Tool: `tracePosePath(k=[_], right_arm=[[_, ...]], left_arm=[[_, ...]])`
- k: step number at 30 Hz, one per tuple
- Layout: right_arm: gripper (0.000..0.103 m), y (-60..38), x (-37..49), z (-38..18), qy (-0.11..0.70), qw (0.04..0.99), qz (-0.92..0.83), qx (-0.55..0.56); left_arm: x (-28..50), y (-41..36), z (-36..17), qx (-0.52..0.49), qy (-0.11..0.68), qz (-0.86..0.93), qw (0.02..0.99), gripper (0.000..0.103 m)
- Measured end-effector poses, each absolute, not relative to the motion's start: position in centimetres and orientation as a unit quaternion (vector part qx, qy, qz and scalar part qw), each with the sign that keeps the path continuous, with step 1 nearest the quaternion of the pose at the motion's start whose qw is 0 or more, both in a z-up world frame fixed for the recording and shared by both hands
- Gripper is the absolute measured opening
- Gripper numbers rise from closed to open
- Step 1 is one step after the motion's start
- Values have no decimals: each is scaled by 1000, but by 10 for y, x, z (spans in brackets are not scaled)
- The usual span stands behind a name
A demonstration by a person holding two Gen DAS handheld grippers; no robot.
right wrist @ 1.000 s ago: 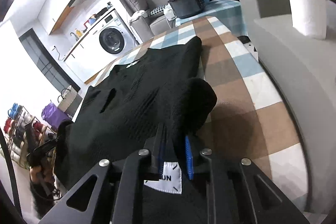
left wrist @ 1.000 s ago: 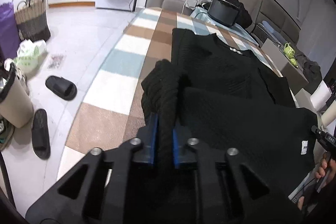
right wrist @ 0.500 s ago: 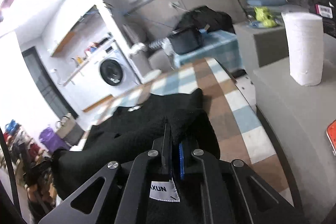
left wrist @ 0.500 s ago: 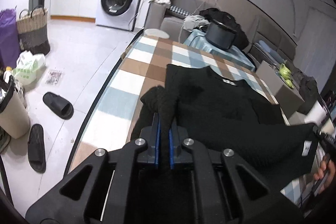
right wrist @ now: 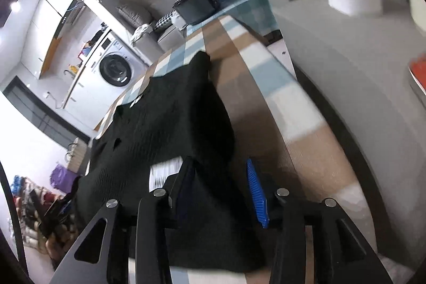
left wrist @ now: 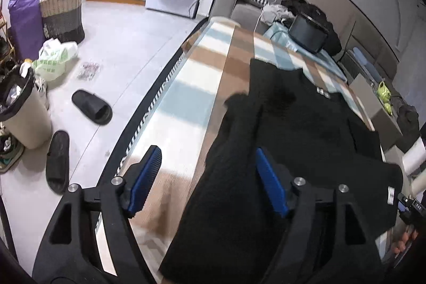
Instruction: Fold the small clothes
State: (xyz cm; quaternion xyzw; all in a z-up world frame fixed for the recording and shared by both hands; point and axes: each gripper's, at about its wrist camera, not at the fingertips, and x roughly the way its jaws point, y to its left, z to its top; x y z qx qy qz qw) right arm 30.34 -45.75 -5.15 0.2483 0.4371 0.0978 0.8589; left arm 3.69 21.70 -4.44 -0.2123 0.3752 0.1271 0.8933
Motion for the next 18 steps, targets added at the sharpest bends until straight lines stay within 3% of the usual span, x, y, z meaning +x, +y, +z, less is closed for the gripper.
tracePosePath(k=[9,11,12,15,17,18], right_arm=[[41,-435,273,-52,436,869,145,184],[33,-431,272,-52,436,868,154,182],[24,-429,271,-52,433,871,151,178],[22,-431,270,-53,428,869,155,191],[22,-431,271,-53,431,867,156,197],[22,-430,272,-53,434,866,152,196]], left_arm=[[3,203,-58,-212,410,113,880,71],[0,197,-59,-198,416,107,881,71],[0,194,-59,-193,418,109,881,71],[4,189,-62,-180,429,106,879,70],[5,187,-62,-180,431,106,878,50],[6,188,-62,-184,428,104,879,20]])
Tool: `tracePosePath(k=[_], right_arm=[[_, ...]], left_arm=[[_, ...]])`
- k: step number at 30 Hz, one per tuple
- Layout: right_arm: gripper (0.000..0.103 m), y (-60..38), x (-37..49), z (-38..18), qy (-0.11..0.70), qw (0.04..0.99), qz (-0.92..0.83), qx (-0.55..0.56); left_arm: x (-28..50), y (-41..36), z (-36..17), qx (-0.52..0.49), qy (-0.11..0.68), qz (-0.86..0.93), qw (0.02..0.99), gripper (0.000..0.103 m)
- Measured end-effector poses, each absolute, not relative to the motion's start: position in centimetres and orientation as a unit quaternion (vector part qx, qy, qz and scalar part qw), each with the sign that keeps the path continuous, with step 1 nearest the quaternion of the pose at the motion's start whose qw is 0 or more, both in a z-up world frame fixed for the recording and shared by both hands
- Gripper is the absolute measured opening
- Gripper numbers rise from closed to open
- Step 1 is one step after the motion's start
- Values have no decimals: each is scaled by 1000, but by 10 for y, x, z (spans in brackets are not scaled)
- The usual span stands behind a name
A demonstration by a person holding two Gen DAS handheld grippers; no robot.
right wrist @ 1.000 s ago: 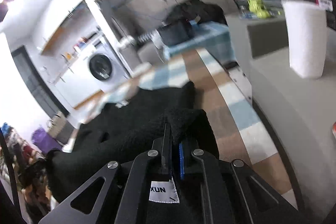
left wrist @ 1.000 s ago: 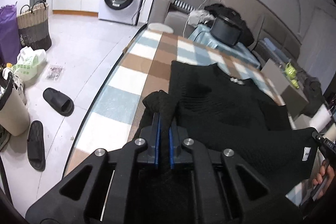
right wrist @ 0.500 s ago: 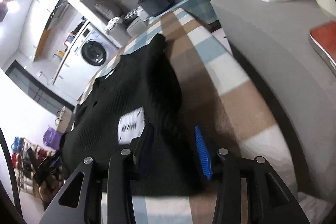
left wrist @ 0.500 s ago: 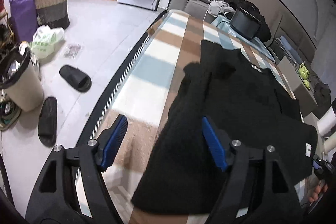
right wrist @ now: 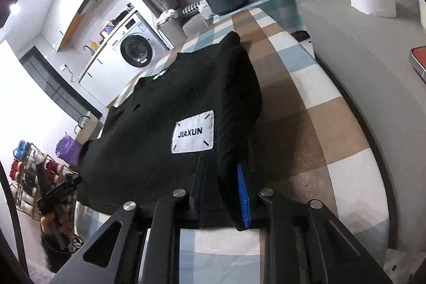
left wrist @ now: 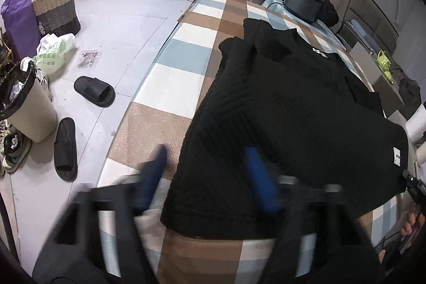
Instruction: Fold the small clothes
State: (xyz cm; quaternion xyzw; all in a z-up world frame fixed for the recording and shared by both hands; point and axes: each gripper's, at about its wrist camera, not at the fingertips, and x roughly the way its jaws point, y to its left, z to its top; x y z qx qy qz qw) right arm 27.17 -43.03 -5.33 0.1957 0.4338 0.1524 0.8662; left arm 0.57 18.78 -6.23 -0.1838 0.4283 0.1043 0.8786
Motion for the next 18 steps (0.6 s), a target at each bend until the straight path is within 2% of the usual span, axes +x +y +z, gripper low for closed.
tracePosePath(k=[1,3,4,5,13,18], right_arm=[[22,-428,273,-54,439,864,152,194],[19,-424,274,-53,442,867,144,178],[5,-422,274,-52,443,869,140,171],[3,-422,273,-50,443,869,139,172],[3,-430,269,-2,380,888,161,205],[3,-428,288,20,350,891,166,238]], left_arm=[[4,188,-63,-187,425,104,879,4],[1,189,-61,-195,414,108,883,3],[-2,189,-59,-200,406,111,885,3],[-5,190,-57,-207,400,113,886,3],[-12,193,-6,-222,342,107,907,3],[15,194,26,-222,313,91,919,3]])
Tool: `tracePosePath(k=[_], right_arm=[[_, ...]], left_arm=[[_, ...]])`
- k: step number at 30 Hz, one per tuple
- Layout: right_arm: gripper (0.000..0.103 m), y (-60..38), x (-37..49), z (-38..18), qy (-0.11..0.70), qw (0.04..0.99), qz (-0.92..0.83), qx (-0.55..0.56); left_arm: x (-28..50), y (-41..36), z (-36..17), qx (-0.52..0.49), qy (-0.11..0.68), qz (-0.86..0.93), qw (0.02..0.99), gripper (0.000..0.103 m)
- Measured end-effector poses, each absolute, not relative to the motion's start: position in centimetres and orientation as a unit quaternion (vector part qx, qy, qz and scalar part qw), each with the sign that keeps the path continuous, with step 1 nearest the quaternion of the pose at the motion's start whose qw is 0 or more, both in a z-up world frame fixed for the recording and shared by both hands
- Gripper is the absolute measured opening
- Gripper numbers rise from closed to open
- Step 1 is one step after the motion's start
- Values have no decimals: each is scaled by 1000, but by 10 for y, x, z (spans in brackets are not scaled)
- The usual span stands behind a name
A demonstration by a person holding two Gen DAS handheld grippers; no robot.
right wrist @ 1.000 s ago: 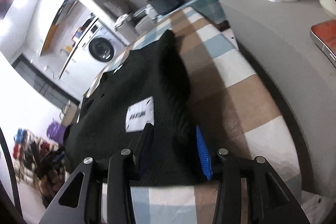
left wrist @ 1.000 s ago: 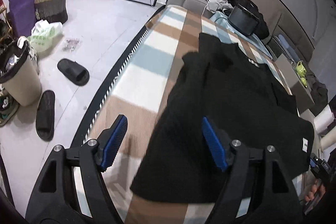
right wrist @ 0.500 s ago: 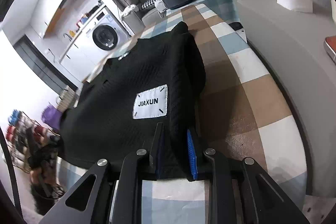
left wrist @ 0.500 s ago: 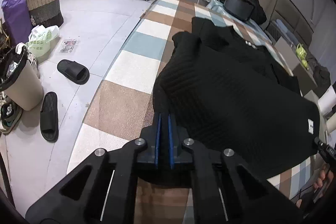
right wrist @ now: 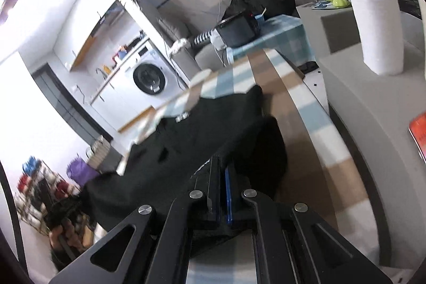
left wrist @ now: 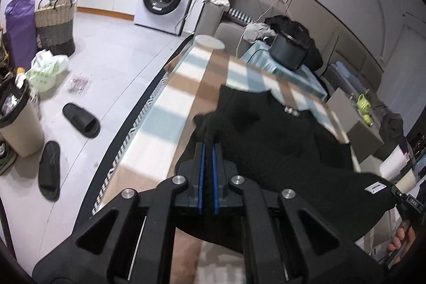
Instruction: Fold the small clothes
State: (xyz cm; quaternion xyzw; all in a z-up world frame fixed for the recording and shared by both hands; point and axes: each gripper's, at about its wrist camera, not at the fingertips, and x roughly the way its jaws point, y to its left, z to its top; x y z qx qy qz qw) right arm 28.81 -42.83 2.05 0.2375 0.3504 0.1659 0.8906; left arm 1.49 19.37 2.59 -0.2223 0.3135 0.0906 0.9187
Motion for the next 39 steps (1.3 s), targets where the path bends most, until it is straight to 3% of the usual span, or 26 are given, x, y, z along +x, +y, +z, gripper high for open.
tracePosePath(k=[11,19,20,24,28,32,39], right_arm=[[3,-438,370,32,321,893,98,299],[7,-436,403,-20,397,869,43,291],[9,-436,403,-26,409,864,40,291],[44,-449,381,-32,417,848,40,324],[45,-448,350,-23,407,843,76,345],[51,-429,336,-27,420,820,134,365],[51,-404,347,-65,463,773,166,401]], left_arm=[[110,211,49,-199,310,88,926,3],[151,226,-12,-221,378,98,894,5],[151,227,-20,-227,388,102,887,7],[138,231,-34,-247,409,114,871,37],[111,234,-28,-272,388,121,872,59],[90,226,-20,-300,377,102,870,64],[81,196,-22,-299,400,54,865,65]])
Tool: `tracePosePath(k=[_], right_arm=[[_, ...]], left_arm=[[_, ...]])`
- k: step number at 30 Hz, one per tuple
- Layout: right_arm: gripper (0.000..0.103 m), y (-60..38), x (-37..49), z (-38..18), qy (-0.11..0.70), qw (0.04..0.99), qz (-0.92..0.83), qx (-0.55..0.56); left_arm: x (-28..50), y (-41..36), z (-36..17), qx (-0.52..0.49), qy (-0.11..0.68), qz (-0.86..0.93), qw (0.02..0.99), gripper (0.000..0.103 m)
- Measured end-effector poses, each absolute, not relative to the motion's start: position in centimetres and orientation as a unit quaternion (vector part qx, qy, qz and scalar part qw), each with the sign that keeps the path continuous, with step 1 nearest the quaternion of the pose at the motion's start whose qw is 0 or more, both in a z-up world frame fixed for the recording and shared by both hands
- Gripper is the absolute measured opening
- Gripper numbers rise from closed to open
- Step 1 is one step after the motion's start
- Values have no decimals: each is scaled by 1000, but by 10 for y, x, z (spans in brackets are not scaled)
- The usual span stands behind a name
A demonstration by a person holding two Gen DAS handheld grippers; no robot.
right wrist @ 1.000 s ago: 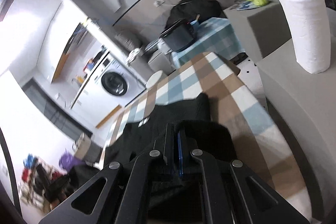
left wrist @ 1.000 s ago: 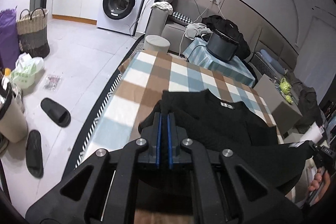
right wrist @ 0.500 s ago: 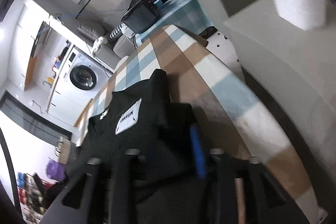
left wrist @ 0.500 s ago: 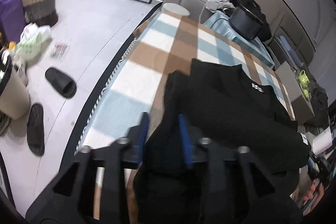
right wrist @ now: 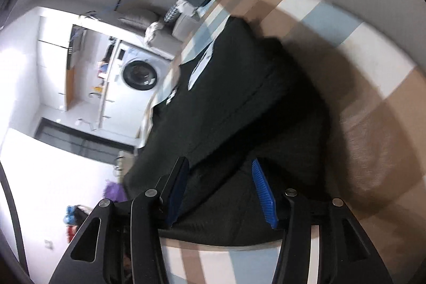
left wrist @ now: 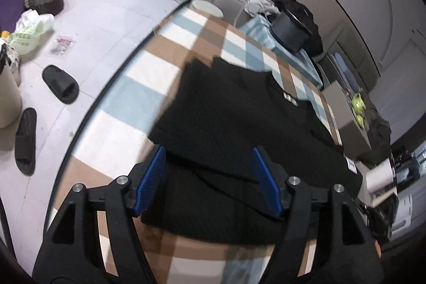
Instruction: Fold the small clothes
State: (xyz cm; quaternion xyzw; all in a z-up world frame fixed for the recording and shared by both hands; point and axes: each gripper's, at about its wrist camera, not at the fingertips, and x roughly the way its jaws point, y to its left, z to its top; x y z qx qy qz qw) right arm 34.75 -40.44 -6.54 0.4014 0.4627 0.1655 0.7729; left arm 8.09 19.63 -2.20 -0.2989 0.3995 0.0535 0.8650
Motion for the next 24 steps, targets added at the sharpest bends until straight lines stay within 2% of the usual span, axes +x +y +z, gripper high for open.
tracePosePath(k=[6,13,16,24], right_arm=[[54,-397,368,-78,455,772,157,415],[55,-395,378,-70,409,784,173,433],[59,-393,375,-69,409,791,172,422],[59,-392,362,-71,418,789,158,422]], left_arm=[[81,180,-41,-321,427,24,845,65],[78,161,-55,-333,450,-23,829,65],[80,163,-61,-346,448,-16,824,65],[106,170,-69,-366,428,8,826,65]])
